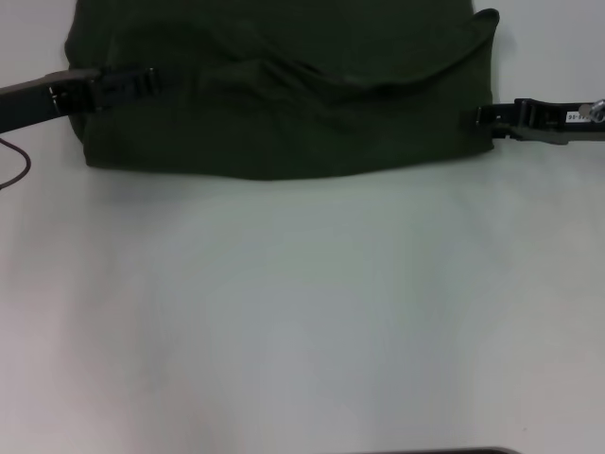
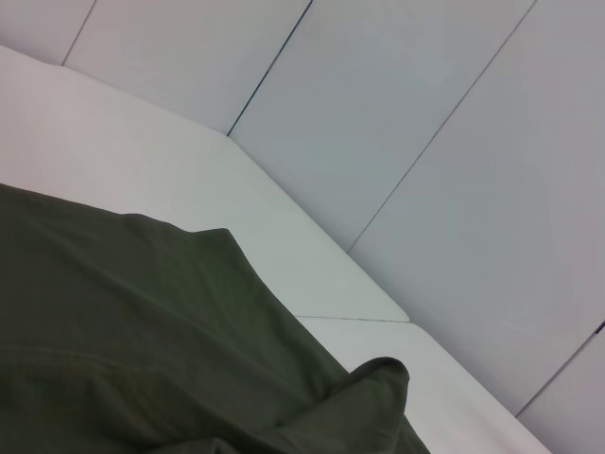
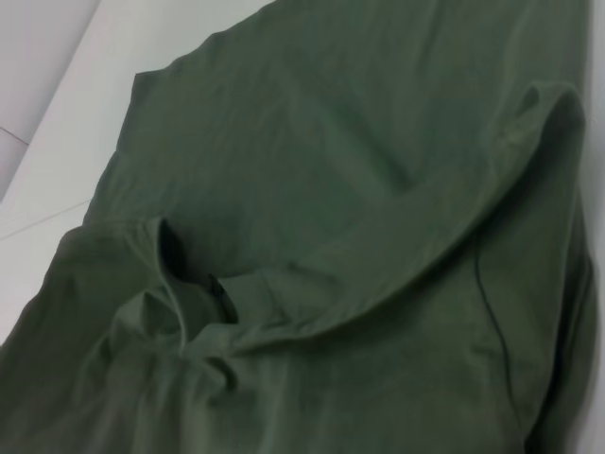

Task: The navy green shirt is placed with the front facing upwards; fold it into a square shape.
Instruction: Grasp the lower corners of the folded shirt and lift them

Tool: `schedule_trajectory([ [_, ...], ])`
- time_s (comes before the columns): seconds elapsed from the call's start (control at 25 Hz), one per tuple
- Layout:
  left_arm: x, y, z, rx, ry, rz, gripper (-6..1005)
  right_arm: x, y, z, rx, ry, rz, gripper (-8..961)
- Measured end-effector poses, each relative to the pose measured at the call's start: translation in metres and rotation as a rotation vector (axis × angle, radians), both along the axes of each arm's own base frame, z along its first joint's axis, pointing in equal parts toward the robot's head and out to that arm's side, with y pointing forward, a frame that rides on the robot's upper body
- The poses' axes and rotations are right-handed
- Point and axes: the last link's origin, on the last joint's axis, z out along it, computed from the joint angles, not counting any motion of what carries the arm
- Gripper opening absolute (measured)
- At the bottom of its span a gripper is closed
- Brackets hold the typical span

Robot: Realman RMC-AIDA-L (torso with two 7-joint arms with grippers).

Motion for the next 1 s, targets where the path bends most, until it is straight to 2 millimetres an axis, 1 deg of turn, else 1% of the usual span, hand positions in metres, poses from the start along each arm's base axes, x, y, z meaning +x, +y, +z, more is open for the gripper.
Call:
schedule_trajectory([
  [0.6, 0.0, 0.0, 0.0, 0.0, 0.0, -0.002, 846, -0.003, -0.001, -0.003, -0.011, 0.011, 0.005, 627],
  [0.84, 0.0, 0.0, 0.0, 0.001, 0.0, 0.001, 839, -0.004, -0.001, -0.008, -0.021, 0.015, -0.001, 444],
  [1.0, -0.001, 0.0, 0.001, 0.003, 0.003, 0.003, 835, -0.006, -0.001, -0.01, -0.03, 0.017, 0.007, 356],
])
